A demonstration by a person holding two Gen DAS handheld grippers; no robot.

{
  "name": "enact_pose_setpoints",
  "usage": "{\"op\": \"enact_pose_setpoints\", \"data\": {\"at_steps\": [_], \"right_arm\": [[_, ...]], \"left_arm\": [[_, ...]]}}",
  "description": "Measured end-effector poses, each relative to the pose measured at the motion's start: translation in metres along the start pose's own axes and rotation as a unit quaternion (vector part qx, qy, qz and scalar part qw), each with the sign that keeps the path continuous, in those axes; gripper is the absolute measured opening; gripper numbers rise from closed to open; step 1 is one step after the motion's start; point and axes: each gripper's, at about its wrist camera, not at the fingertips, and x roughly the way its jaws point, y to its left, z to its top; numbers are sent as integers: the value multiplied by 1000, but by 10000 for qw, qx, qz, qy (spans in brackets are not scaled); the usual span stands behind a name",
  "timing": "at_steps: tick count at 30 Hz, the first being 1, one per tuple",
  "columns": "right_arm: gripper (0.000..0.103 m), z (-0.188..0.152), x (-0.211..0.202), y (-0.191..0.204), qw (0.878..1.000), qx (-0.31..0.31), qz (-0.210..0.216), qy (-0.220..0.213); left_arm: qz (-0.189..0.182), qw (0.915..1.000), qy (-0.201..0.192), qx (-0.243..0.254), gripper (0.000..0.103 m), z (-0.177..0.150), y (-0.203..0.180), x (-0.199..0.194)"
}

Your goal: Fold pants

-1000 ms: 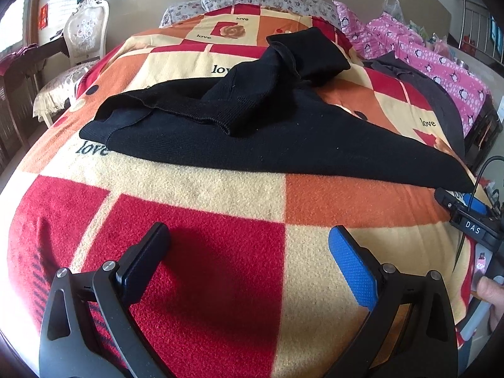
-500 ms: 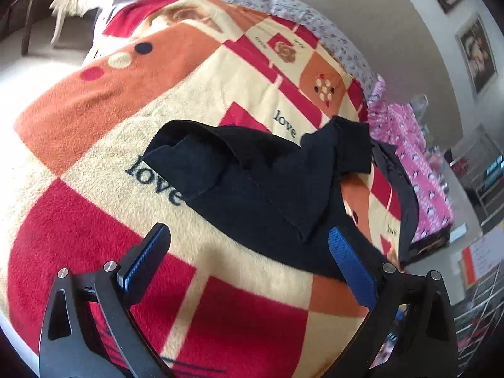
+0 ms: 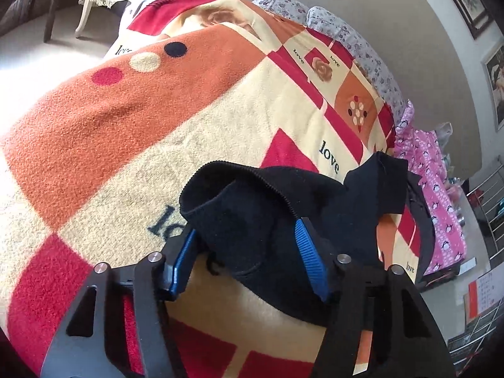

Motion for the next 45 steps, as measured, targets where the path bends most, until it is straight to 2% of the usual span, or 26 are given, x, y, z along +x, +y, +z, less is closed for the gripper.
{"op": "enact_pose_setpoints", "data": {"at_steps": [2,3,5,7,8,9,11,13,15,17,18,19,21,22,24,27,29,32,33,35,36,37,39,40,42,45], "right_arm": [[103,1,1,1,10000,-10,-22,52],[103,2,1,1,10000,-4,-30,89],[103,5,3,1,9996,-24,9,267],[99,12,3,-5,9984,-21,223,520],[91,15,-2,-11,9980,54,374,500],[78,18,-7,-19,9976,171,530,423],[76,27,-25,-48,9956,600,700,134],[80,36,-40,-87,9899,1202,744,-127],[87,39,-44,-127,9771,1936,864,-193],[87,38,-36,-165,9539,2812,1042,88],[87,35,-29,-177,9393,3161,1311,225],[87,31,-17,-189,9182,3544,1712,440],[87,29,-2,-192,8987,3772,2119,718],[86,26,13,-192,8823,3926,2387,1022],[83,29,11,-192,8810,4001,2337,959],[83,29,16,-186,8692,4099,2548,1071],[82,28,15,-179,8716,3988,2624,1115],[68,25,20,-170,8475,4059,3209,1187],[60,25,23,-168,8443,4058,3293,1188],[45,21,30,-168,8523,4013,3136,1196],[28,19,34,-168,8577,4005,2984,1220],[14,15,37,-169,8598,4060,2847,1222],[4,12,38,-169,8699,3965,2707,1132],[4,14,32,-165,8834,3759,2597,1040],[4,17,20,-161,8966,3539,2487,948],[4,18,-5,-163,9022,3365,2565,838]], "left_arm": [[125,9998,31,149,50,2,-2,3],[311,9991,34,299,38,2,-5,6],[749,9947,0,700,27,2,-12,14],[995,9900,-58,1002,24,-1,-19,17],[1120,9869,-102,1160,23,-4,-21,17],[1212,9842,-145,1285,22,-6,-24,18],[1325,9794,-258,1504,22,-10,-31,19],[1270,9776,-330,1647,22,-13,-35,19],[1147,9786,-326,1678,22,-11,-37,19],[1075,9809,-254,1599,23,-6,-37,22],[1022,9823,-228,1551,23,-5,-35,23],[998,9832,-206,1515,23,-4,-34,24],[933,9854,-138,1417,24,-2,-31,26],[896,9863,-120,1377,24,-1,-30,26],[810,9884,-96,1280,24,0,-26,25],[697,9910,-76,1139,24,1,-21,24],[693,9910,-75,1145,24,0,-23,24],[743,9898,-87,1212,24,-1,-26,24],[750,9897,-102,1216,24,-1,-26,24],[811,9890,-134,1232,21,-2,-25,24],[890,9885,-177,1211,12,-2,-24,23],[930,9885,-207,1176,10,-2,-23,22],[999,9869,-285,1235,4,-5,-24,18],[1038,9855,-356,1297,4,-7,-27,14],[1031,9842,-504,1349,4,-14,-29,-1],[881,9875,-591,1166,4,-23,-22,-33]]}}
